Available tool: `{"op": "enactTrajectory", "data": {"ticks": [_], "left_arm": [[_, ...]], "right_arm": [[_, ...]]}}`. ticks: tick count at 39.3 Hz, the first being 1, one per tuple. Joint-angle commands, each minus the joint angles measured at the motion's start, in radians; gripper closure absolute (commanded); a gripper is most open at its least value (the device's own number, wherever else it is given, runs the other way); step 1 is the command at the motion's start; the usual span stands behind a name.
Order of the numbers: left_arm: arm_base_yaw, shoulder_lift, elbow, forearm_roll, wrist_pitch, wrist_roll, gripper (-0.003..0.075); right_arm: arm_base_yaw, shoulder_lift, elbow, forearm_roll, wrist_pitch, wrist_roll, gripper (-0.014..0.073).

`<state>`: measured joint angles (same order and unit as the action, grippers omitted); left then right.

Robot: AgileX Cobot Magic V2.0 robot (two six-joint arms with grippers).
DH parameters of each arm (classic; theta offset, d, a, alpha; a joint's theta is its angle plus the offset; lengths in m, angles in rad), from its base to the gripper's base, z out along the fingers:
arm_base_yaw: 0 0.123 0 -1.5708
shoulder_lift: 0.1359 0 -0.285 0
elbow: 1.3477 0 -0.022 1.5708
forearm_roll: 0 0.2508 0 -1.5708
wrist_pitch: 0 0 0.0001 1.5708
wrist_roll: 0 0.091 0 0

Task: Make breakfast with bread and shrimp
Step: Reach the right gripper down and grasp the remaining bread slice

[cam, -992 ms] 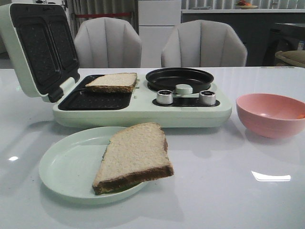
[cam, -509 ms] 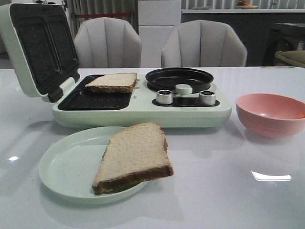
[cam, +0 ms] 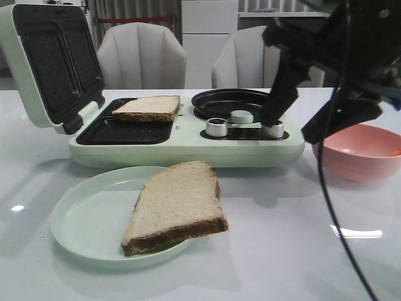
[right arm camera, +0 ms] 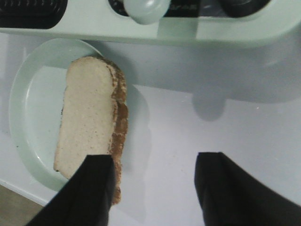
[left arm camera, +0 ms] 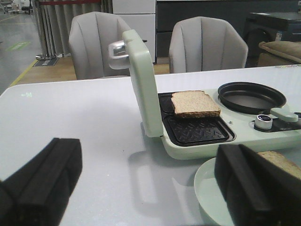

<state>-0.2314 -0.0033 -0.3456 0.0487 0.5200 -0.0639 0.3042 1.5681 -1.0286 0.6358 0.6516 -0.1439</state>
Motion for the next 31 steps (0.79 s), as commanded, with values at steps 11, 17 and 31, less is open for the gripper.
{"op": "enactTrajectory", "data": {"ticks": [11, 17, 31], "left_arm": [[-0.008, -0.018, -0.026, -0.008, -0.068, -0.012, 0.0097], [-0.008, -0.018, -0.026, -0.008, -0.068, -0.012, 0.0097], [-0.008, -0.018, -0.026, -0.008, -0.068, -0.012, 0.0097]], "right_arm": [[-0.001, 0.191, -0.051, 0.542, -0.004, -0.440, 0.0108], [-0.001, 0.248, -0.051, 0.681, 0.000, -0.560, 0.0108], [0.039, 0.331, -0.069, 0.761, 0.012, -0.666, 0.0108]]}}
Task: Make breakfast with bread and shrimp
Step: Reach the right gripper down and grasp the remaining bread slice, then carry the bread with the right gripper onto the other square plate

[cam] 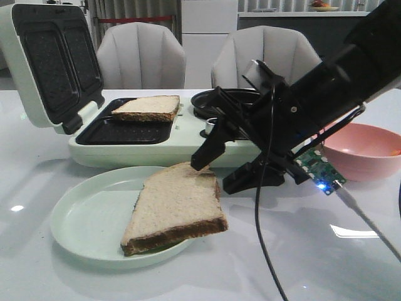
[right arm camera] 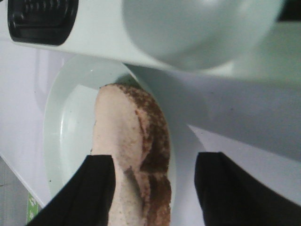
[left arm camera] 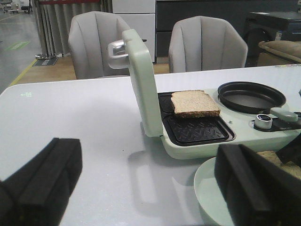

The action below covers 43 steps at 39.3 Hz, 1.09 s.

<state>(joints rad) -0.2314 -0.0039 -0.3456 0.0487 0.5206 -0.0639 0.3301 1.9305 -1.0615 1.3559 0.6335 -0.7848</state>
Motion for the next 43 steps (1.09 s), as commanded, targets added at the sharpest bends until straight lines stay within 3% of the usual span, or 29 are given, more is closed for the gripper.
{"op": "enactTrajectory", "data": {"ticks": [1, 4, 10, 15, 32, 37, 43], "left_arm": [[-0.008, -0.017, -0.026, -0.008, -0.068, -0.012, 0.0097], [-0.008, -0.017, -0.026, -0.008, -0.068, -0.012, 0.0097], [-0.008, -0.017, -0.026, -0.008, -0.068, -0.012, 0.0097], [-0.008, -0.017, -0.026, -0.008, -0.068, -0.012, 0.0097], [-0.008, -0.017, -0.026, -0.008, -0.068, -0.012, 0.0097], [-0.008, -0.017, -0.026, -0.008, -0.068, -0.012, 0.0097], [-0.008, -0.017, -0.026, -0.008, -0.068, -0.012, 0.0097]], "right_arm": [[0.015, -0.030, -0.040, 0.041, 0.030, -0.025, 0.0109], [0.018, -0.025, -0.047, 0.041, 0.032, -0.025, 0.0137], [0.018, -0.025, -0.066, 0.041, 0.066, -0.025, 0.0356], [0.018, -0.025, -0.095, 0.040, 0.113, -0.050, 0.0459], [0.018, -0.171, -0.140, 0.062, 0.143, -0.123, 0.0460], [0.022, -0.171, -0.190, 0.137, 0.151, -0.138, 0.0460], [0.024, -0.137, -0.236, 0.321, 0.093, -0.224, 0.0460]]}}
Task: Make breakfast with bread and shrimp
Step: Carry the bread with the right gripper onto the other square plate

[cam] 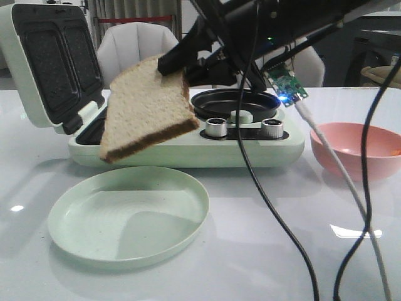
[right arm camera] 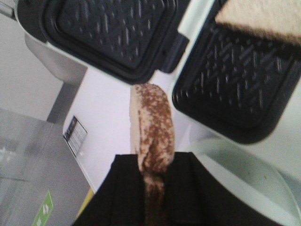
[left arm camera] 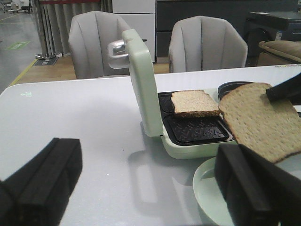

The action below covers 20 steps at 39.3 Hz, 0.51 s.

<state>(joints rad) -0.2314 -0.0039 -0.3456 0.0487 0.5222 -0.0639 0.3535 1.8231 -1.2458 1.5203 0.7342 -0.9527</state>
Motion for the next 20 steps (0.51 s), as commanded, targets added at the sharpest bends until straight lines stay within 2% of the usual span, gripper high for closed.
{"op": "enactTrajectory", "data": {"ticks": [1, 4, 8, 14, 20], "left_arm": [[-0.008, -0.017, -0.026, -0.008, -0.070, -0.012, 0.0097], [-0.008, -0.017, -0.026, -0.008, -0.070, -0.012, 0.0097], [-0.008, -0.017, -0.026, -0.008, -0.070, -0.012, 0.0097], [-0.008, -0.017, -0.026, -0.008, -0.070, -0.012, 0.0097], [-0.008, -0.017, -0.026, -0.008, -0.070, -0.012, 0.0097]], "right_arm": [[0.001, -0.016, -0.058, 0.184, -0.024, -0.065, 0.0460], [0.001, 0.019, -0.097, 0.242, -0.036, -0.097, 0.0460], [0.002, 0.082, -0.166, 0.231, -0.002, -0.156, 0.0460], [0.016, 0.166, -0.283, 0.231, -0.001, -0.158, 0.0456], [0.030, 0.219, -0.371, 0.200, -0.092, -0.158, 0.0450]]}}
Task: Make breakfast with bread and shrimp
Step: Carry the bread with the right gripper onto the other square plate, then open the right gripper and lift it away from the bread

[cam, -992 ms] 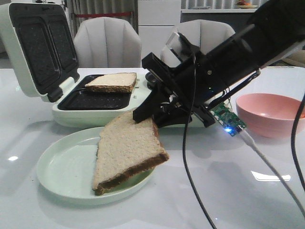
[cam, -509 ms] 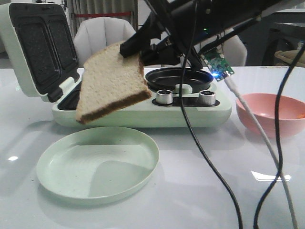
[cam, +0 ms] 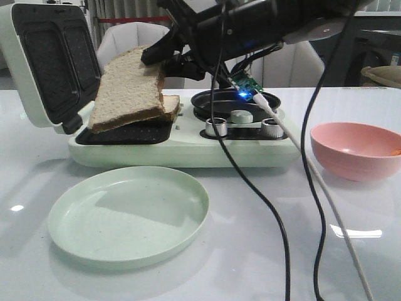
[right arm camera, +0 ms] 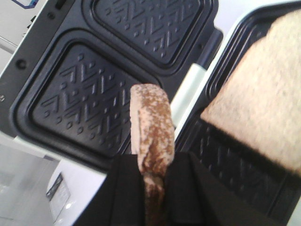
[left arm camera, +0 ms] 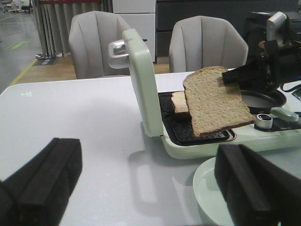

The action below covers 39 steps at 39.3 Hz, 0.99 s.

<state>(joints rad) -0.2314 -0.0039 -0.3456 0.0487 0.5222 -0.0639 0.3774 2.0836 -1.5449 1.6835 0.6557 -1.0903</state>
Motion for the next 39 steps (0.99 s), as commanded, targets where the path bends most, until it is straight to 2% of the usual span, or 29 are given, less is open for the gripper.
{"op": "enactTrajectory", "data": {"ticks": [1, 6, 15, 20, 29, 39], "left_arm": [[-0.008, -0.017, -0.026, -0.008, -0.070, -0.012, 0.0097], [-0.008, -0.017, -0.026, -0.008, -0.070, -0.012, 0.0097], [-0.008, -0.017, -0.026, -0.008, -0.070, -0.012, 0.0097], [-0.008, -0.017, -0.026, -0.008, -0.070, -0.012, 0.0097], [-0.008, -0.017, -0.026, -0.008, -0.070, -0.012, 0.0097], [-0.008, -0.017, -0.026, -0.008, -0.070, -0.012, 0.0097]], "right_arm": [[0.009, -0.034, -0.080, 0.026, -0.033, -0.020, 0.0450], [0.023, -0.006, -0.117, -0.022, -0.074, -0.020, 0.0431], [0.064, 0.036, -0.143, -0.062, -0.140, -0.021, 0.0276], [0.067, 0.067, -0.168, -0.098, -0.149, -0.021, 0.0226], [0.067, 0.071, -0.217, -0.278, -0.162, -0.020, 0.0085], [0.067, 0.016, -0.240, -0.439, -0.351, -0.017, 0.0074]]}}
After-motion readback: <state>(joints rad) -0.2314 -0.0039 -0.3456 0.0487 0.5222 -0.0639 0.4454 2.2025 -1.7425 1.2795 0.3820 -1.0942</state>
